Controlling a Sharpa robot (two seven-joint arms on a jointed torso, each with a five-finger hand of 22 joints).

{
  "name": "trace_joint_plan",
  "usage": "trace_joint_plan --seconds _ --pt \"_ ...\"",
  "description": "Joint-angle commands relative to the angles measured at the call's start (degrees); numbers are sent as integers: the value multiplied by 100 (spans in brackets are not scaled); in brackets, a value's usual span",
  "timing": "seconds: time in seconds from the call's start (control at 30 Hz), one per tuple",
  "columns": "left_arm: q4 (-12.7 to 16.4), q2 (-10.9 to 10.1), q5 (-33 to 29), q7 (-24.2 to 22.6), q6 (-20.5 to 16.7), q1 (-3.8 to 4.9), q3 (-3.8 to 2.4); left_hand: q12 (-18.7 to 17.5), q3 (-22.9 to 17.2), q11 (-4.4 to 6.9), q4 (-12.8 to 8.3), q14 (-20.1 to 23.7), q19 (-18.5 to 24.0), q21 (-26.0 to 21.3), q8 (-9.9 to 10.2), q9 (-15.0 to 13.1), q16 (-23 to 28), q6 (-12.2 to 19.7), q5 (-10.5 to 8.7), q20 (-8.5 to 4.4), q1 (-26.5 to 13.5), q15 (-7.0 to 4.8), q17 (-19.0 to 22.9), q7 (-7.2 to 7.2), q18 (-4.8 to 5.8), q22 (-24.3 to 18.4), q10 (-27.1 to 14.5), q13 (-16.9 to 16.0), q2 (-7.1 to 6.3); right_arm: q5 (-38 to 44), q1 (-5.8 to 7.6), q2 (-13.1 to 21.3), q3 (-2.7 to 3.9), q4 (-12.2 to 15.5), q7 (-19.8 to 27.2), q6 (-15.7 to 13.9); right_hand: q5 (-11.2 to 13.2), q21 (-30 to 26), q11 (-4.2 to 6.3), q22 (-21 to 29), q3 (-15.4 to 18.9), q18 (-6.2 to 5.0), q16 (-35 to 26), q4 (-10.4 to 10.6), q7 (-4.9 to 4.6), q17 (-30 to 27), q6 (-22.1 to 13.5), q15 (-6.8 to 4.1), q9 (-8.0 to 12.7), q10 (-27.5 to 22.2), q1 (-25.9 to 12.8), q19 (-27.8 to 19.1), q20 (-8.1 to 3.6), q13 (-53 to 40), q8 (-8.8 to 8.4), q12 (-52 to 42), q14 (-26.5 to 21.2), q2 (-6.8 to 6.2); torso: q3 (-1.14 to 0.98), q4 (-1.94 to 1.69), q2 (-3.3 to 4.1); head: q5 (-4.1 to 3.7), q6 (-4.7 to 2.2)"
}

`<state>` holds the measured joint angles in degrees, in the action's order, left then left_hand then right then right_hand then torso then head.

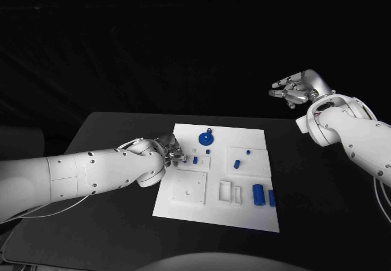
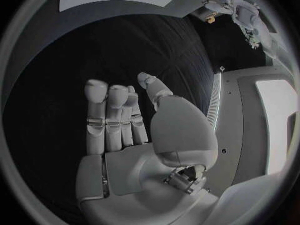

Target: Assemble the parts on the task board

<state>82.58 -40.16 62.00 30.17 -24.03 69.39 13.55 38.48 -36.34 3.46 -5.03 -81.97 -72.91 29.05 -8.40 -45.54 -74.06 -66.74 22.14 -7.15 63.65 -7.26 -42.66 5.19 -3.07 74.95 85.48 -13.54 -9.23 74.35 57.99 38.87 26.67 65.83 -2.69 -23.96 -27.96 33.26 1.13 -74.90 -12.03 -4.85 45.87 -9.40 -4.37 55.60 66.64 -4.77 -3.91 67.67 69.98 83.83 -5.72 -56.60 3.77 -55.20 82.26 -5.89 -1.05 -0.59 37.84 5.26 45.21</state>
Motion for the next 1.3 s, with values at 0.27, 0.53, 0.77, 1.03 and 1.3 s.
trace_joint_plan --seconds 0.27,0.53,0.77,1.03,1.3 --pt "21 10 -86 42 344 -48 38 33 98 143 33 -4 -27 -28 -71 332 3 -767 -404 43 221 -19 -19 -670 -75 93 136 3 119 -2 -6 -4 2 -7 61 69 -39 20 7 -385 4 -39 23 33 -4 8 -41 -1 9 -34 -32 210 -9 4 -20 22 -35 2 -5 5 0 7 6" --pt "26 -1 -83 58 380 -48 38 42 123 141 -1 -7 -32 -36 -150 404 -6 -805 -418 45 220 -23 -33 -683 -75 96 137 -3 104 -3 -13 -4 2 -8 63 68 -39 20 7 -385 4 -39 23 33 -4 8 -41 -1 9 -34 -32 210 -9 4 -20 22 -35 2 -6 4 2 6 8" --pt "30 -11 -84 64 416 -48 38 93 123 143 -48 -16 -32 -30 -234 390 -50 -807 -411 73 186 -20 -90 -695 -96 100 136 -24 127 -3 -18 -4 2 -11 64 67 -54 9 7 -383 -1 -40 22 47 -4 8 -43 -1 9 -38 -25 209 -9 6 -20 25 -36 -3 -4 4 1 3 14" --pt "18 -23 -92 81 431 -48 37 165 109 145 -236 -22 -16 35 -280 388 -141 -827 -409 98 41 -3 -155 -706 -114 103 134 -55 235 -4 -22 -2 2 -12 64 67 -62 11 7 -384 -7 -40 21 48 -5 7 -43 -1 9 -38 -17 210 -10 6 -20 24 -36 -8 -3 3 0 -3 21" --pt "5 -29 -121 75 445 -48 37 198 106 160 -417 -24 2 80 -288 356 -206 -921 -392 115 -160 -1 -164 -736 -119 100 134 -100 354 -4 -24 0 2 -14 61 67 -73 12 8 -384 -13 -40 21 47 -4 7 -43 -1 9 -40 -14 210 -10 8 -20 26 -36 -10 -3 5 0 -3 29"
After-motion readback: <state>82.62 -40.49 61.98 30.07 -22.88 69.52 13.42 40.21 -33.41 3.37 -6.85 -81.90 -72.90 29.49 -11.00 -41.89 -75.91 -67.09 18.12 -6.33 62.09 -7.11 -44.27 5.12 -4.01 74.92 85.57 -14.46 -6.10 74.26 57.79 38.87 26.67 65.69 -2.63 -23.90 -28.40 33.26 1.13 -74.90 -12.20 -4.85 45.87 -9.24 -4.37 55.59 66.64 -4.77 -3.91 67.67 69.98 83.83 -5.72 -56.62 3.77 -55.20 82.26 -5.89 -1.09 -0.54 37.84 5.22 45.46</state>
